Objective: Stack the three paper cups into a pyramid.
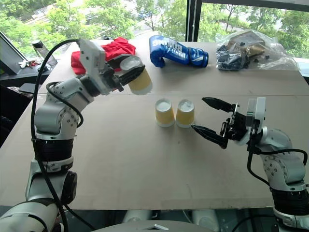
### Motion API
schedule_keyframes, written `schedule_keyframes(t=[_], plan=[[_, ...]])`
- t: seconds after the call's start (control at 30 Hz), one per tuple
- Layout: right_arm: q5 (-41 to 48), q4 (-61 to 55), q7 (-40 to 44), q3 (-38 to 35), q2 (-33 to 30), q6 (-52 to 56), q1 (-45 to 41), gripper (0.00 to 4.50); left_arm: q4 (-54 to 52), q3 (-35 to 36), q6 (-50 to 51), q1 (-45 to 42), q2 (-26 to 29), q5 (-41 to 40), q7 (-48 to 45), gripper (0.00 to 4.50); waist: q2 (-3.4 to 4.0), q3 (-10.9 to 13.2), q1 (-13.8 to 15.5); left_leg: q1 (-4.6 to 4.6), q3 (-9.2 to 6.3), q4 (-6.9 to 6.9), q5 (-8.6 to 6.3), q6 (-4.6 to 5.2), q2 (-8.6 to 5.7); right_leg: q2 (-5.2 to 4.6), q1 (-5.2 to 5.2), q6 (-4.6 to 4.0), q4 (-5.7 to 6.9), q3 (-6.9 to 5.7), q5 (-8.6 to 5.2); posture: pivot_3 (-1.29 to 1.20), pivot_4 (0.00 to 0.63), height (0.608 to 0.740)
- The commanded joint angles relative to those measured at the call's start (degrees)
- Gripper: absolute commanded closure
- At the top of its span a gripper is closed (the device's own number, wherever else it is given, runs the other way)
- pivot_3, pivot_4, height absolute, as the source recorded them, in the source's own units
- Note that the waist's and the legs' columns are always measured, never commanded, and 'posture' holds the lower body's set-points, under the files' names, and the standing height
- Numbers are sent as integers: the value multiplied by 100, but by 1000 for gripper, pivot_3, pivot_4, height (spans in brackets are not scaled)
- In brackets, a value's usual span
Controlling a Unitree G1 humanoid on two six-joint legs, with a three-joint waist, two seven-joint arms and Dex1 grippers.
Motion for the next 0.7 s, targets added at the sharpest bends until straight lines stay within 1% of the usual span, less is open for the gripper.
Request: schedule_keyframes(t=[0.03, 0.17, 0.33, 0.4, 0.7], plan=[[24, -33, -7, -275, -66, -149, 53, 0, 173, -222, 151, -456, -188, -253, -462, 2152, 0, 0, -13, 0, 0, -1, 0, 0, 1, 2, 0, 0, -1, 0, 0, 0, 150, 740], [-52, -230, -158, -342, 19, -237, 364, 0, 551, -629, 10, -752, -495, -89, -882, 2152, 2, 0, -34, 1, 1, -3, 0, -1, 3, 7, -1, 0, 0, 3, 0, 0, 150, 740], [-164, -418, -408, -479, 6, -299, 702, 0, 680, -915, -96, -796, -582, 52, -1255, 2152, 4, 2, -64, 1, 8, -2, 1, -1, 3, 6, -5, 0, -1, 13, 0, 0, 150, 740], [-224, -445, -466, -538, -32, -335, 826, 0, 782, -1046, -268, -795, -569, 240, -1354, 2152, 4, 2, -58, 1, 8, -2, 1, -1, 3, 7, -6, 0, 1, 14, 0, 0, 150, 740], [-315, -602, -632, -610, -53, -365, 977, 0, 1193, -1027, -489, -942, -820, 451, -1445, 2152, 4, 2, -45, 0, 7, 0, 0, 0, 2, 8, -6, 0, 1, 15, 0, 0, 150, 740]])
